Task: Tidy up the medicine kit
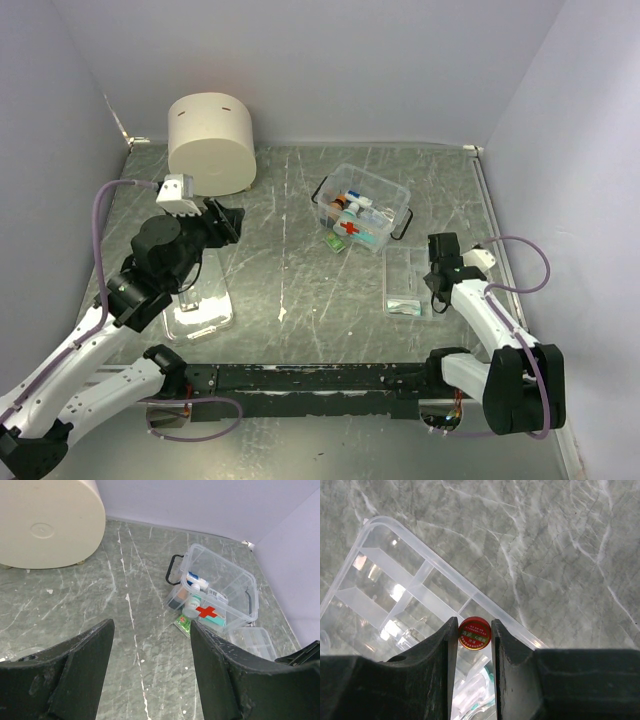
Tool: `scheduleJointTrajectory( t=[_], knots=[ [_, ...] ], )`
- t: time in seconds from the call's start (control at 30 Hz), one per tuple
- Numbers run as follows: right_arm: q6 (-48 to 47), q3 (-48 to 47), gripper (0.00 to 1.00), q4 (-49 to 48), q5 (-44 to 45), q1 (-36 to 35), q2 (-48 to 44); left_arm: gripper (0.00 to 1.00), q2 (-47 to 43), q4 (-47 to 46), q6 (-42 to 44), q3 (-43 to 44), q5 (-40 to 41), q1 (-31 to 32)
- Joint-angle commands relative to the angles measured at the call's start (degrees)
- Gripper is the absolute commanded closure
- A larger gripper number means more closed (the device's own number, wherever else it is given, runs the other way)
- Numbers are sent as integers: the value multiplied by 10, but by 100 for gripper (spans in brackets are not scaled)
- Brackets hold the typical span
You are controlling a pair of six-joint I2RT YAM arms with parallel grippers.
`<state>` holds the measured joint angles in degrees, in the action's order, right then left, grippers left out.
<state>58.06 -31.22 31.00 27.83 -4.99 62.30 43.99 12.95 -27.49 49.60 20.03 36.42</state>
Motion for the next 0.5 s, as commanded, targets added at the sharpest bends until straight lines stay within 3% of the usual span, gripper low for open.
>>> scheduleJointTrajectory(
  t=[0.0,0.47],
  knots=[
    [17,4,73,13,11,6,11,27,-9,0,-3,-1,15,-1],
    [29,-6,73,33,33,7,20,27,-7,1,-5,-1,18,-1]
  ],
)
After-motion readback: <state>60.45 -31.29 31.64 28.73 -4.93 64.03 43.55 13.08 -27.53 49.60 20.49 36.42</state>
